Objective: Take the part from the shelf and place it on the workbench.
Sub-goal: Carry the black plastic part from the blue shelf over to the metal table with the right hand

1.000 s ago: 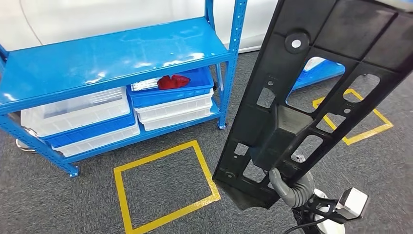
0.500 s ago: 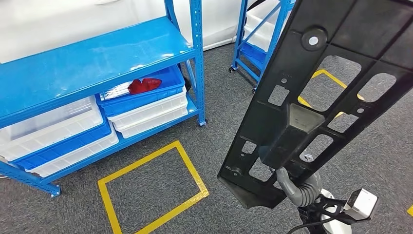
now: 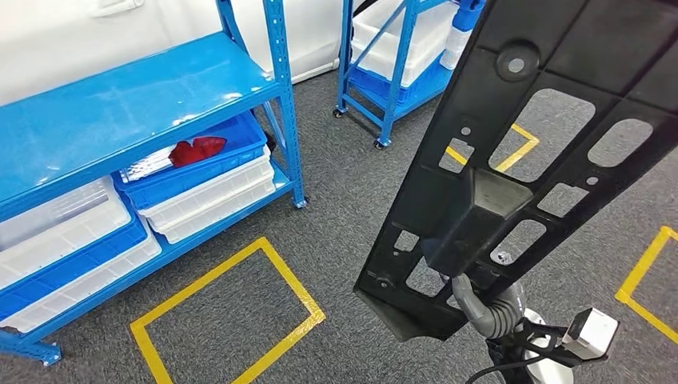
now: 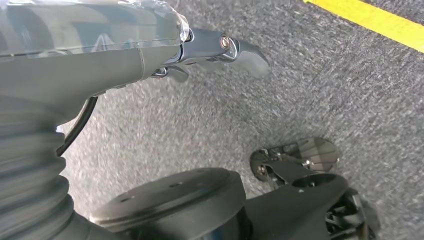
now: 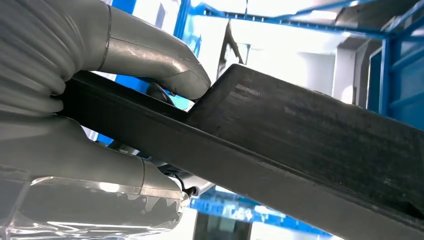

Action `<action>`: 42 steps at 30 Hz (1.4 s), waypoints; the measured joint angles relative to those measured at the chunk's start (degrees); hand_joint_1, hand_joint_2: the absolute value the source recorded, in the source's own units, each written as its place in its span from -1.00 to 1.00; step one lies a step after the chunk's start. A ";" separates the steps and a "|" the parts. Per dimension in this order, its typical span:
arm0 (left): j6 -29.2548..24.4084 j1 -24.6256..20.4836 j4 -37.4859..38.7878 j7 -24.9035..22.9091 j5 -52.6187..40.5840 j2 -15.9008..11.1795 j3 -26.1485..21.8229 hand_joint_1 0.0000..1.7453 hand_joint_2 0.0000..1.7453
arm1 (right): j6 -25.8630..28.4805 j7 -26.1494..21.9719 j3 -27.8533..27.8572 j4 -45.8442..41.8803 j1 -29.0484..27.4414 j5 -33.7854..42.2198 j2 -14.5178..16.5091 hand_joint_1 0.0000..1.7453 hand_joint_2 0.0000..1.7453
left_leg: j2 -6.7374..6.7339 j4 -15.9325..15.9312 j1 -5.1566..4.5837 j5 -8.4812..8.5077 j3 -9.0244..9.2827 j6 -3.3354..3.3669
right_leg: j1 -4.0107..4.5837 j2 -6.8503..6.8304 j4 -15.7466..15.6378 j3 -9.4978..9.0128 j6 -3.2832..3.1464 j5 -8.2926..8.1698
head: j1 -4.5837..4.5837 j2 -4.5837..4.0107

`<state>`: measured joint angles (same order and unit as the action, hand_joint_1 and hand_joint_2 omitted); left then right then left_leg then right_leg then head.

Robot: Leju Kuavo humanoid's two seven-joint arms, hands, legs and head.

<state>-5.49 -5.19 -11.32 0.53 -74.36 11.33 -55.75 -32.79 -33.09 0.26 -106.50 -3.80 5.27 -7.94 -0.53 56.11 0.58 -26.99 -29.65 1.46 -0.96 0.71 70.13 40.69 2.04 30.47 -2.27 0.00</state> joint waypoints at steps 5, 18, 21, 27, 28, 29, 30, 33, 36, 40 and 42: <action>-0.07 0.01 0.00 -0.28 0.28 0.26 -0.01 -1.00 1.00 | -0.32 -0.02 0.00 0.20 0.01 0.03 0.08 1.00 1.00 | -3.17 0.24 -0.18 -0.54 0.28 -0.40 | -0.19 -2.31 -5.41 -3.42 0.04 -3.86 | 0.00 0.00; -0.07 -0.59 0.01 0.22 0.45 0.56 -0.09 -1.00 1.00 | -0.73 -0.17 0.04 0.43 0.19 0.83 0.04 1.00 1.00 | 0.10 16.85 -0.26 -7.93 -6.75 -2.84 | 0.43 1.66 -12.57 -6.85 -3.46 -5.60 | 0.00 0.00; -0.02 -0.24 0.01 -0.36 0.13 0.55 -0.09 -1.00 1.00 | -0.51 -0.17 0.04 0.38 0.04 0.84 0.03 1.00 1.00 | 2.46 6.26 -0.07 -1.51 -2.53 -2.24 | 0.48 3.97 -12.24 -6.97 -3.12 -5.45 | -0.01 0.00; 0.00 -0.18 0.04 -0.55 -0.20 0.77 -0.08 -1.00 1.00 | -0.04 -0.12 0.38 0.04 -0.79 0.84 0.37 1.00 1.00 | 2.51 0.75 0.06 -0.41 -0.47 -0.55 | 0.33 4.98 -10.85 -5.18 -1.03 -5.17 | 0.00 0.00; 0.00 -0.18 0.04 -0.54 -0.24 0.81 -0.08 -1.00 1.00 | -0.04 -0.10 0.49 -0.07 -0.73 0.81 0.53 1.00 1.00 | 1.79 0.45 0.11 -0.25 -0.34 -0.21 | 0.37 3.52 -8.76 -4.17 -0.77 -3.94 | 0.00 0.00; 0.00 -0.14 0.04 -0.54 -0.28 0.83 -0.08 -1.00 1.00 | -0.04 -0.05 0.57 -0.15 -0.64 0.77 0.68 1.00 1.00 | 1.06 0.34 0.02 -0.21 -0.24 -0.01 | 0.34 1.75 -5.54 -2.64 -0.58 -2.24 | 0.00 0.00; 0.00 -0.06 0.04 -0.52 -0.30 0.83 -0.08 -1.00 1.00 | -0.03 0.02 0.58 -0.18 -0.52 0.71 0.75 1.00 1.00 | 0.34 0.36 -0.09 -0.26 -0.25 0.13 | 0.26 0.66 -1.69 -0.76 -0.38 -0.50 | 0.00 0.00; -0.01 0.03 0.04 -0.47 -0.30 0.82 -0.09 -1.00 1.00 | -0.02 0.25 0.57 -0.18 -0.57 0.53 0.84 1.00 1.00 | -1.77 0.52 -0.34 -0.58 -0.17 0.17 | -0.06 -0.50 3.22 1.59 0.00 0.19 | 0.00 0.00; -0.02 -0.07 0.04 -0.42 -0.31 0.83 -0.09 -1.00 1.00 | -0.02 0.28 0.58 -0.19 -0.55 0.41 0.84 1.00 1.00 | -3.40 0.60 -0.56 -1.15 0.45 -0.34 | 0.18 -2.97 -7.38 -4.25 -0.48 -4.47 | 0.00 0.00; -0.03 -0.16 0.04 -0.46 -0.30 0.84 -0.09 -1.00 1.00 | -0.05 0.20 0.67 -0.34 -0.54 0.42 0.84 1.00 1.00 | -5.20 0.51 -0.98 -1.75 1.07 -1.43 | 0.87 -3.65 -11.79 -6.29 -2.06 -5.10 | 0.00 0.00; -0.04 -0.24 0.04 -0.48 -0.31 0.82 -0.08 -1.00 1.00 | -0.07 0.19 0.77 -0.45 -0.54 0.44 0.84 1.00 1.00 | -4.51 1.47 -0.82 -2.80 0.99 -1.95 | 0.60 -2.47 -12.23 -6.46 -2.71 -5.30 | -0.01 0.00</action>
<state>-5.52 -5.43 -11.28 0.05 -74.66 12.15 -55.83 -32.86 -32.91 1.03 -106.95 -4.34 5.70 -7.10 -5.05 57.58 -0.24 -29.79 -28.66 -0.50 -0.36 -1.76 57.90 34.23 -0.67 25.17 -2.28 0.00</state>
